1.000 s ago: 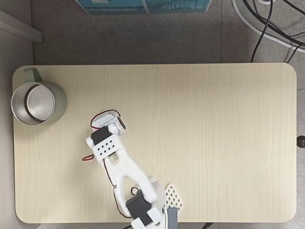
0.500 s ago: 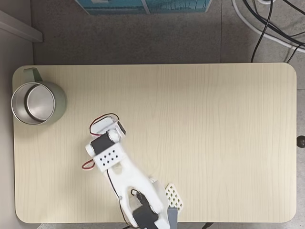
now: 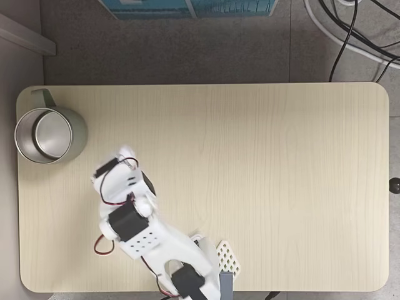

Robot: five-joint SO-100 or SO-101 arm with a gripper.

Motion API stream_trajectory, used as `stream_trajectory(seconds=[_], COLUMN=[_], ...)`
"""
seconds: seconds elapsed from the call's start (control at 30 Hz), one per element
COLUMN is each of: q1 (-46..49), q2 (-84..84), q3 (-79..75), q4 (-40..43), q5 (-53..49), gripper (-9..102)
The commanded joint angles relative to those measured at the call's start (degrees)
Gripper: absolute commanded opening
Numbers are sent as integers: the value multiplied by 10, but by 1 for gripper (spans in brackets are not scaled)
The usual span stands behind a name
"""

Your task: Grasp a dressing and put it in the cup.

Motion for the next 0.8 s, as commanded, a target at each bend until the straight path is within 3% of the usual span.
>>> stream_trajectory(seconds=[0.0, 0.3, 0.6, 0.7, 0.77], q1=[-22, -79, -108, -109, -105], q2=[93, 301, 348, 352, 345], q3=[134, 334, 389, 388, 372], q4=[13, 18, 21, 22, 23], q5=[17, 44, 45, 44, 43], gripper=[0, 0, 0, 3, 12])
